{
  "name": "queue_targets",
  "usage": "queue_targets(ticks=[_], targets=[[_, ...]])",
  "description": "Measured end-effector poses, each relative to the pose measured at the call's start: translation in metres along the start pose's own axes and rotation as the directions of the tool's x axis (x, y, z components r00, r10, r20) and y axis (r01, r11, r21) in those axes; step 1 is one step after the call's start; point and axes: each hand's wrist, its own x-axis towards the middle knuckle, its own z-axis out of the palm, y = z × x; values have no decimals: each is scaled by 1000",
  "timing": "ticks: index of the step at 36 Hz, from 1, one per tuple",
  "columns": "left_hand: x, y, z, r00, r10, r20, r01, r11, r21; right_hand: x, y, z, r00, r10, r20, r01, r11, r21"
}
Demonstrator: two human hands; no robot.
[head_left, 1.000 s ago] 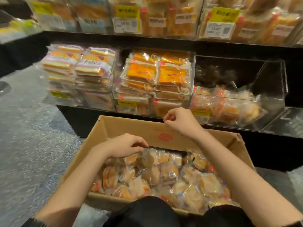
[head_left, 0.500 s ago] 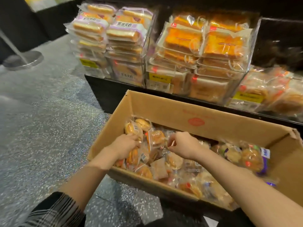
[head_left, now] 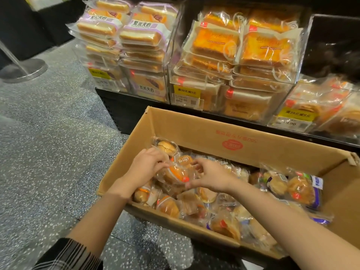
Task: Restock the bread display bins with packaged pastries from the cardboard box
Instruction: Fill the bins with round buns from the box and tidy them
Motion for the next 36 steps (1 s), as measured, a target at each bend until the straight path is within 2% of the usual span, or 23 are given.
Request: queue_targets(ticks=[1,3,6,11,16,17,18,20,22,24,26,28,32,36], targets=[[0,2,-1,999,-34,-20,33,997,-66,1,1,1,1000,3,27,-3,1000,14],[0,4,-2,985,-170,41,174,964,-202,3,4,4,999,14,36,-15,999,28],[1,6,-6,942,-314,120,335,850,-407,8,10,8,998,47,33,-52,986,159],[4,12,-10,916,-346,206,400,734,-548,13,8,14,997,46,65,-70,904,421],[5,15,-11,904,-382,193,413,658,-629,22,12,20,996,88,-19,-67,868,493],[5,12,-9,906,-383,183,413,696,-587,23,13,21,994,105,-33,-75,865,497],[4,7,-4,911,-384,153,409,783,-469,24,16,21,991,124,-49,-83,866,494],[3,-6,5,921,-372,116,386,913,-135,24,19,20,981,174,-84,-112,867,485],[0,-15,11,900,-400,172,391,917,84,24,23,20,969,217,-114,-138,867,478],[0,-18,12,853,-446,270,401,893,207,23,26,17,959,247,-138,-155,867,474],[2,-19,12,834,-436,340,339,889,309,25,29,15,949,267,-167,-164,871,464],[5,-17,13,848,-398,351,251,884,395,26,31,14,943,277,-183,-174,882,438],[12,-9,13,900,-339,273,166,847,506,23,34,11,942,287,-175,-195,890,412],[15,-12,9,932,-279,233,133,857,497,18,32,2,937,305,-172,-200,870,451]])
